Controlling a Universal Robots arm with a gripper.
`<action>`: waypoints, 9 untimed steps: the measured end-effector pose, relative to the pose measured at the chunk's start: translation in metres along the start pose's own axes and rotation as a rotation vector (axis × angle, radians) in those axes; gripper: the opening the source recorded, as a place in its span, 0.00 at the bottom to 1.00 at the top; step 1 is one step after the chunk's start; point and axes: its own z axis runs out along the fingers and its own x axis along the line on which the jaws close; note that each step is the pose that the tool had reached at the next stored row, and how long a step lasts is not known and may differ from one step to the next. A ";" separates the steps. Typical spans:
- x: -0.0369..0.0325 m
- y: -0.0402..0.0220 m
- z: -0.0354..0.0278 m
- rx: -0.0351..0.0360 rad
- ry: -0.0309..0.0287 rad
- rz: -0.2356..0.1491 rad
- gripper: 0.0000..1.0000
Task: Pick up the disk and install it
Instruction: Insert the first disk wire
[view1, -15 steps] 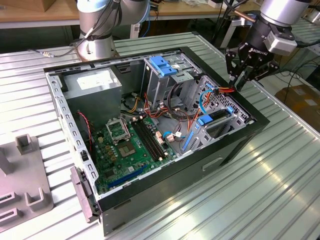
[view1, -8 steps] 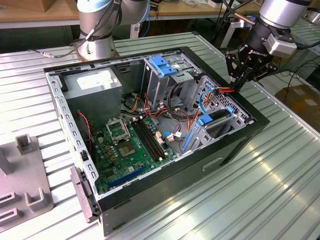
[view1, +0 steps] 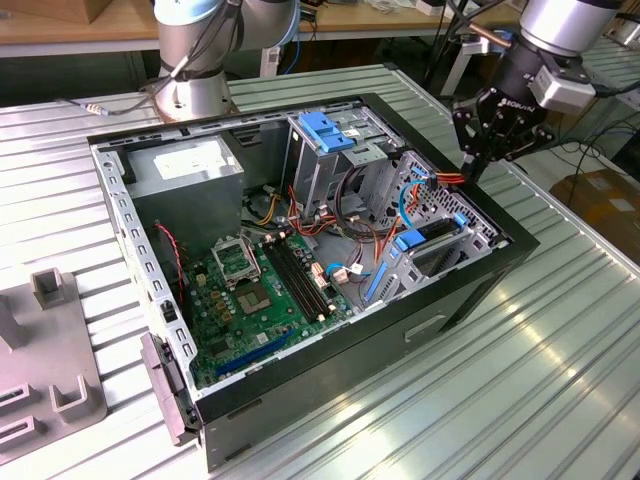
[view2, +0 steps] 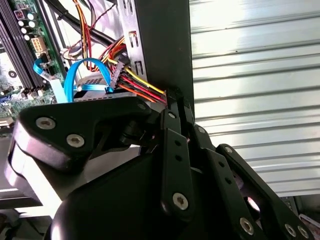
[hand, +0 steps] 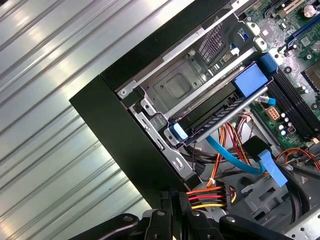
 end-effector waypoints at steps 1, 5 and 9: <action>0.0000 0.0000 -0.0011 0.0000 0.0000 0.000 0.17; 0.0001 0.0001 -0.0064 0.0001 -0.0001 0.000 0.17; 0.0001 0.0000 -0.0065 0.0000 0.0000 0.001 0.17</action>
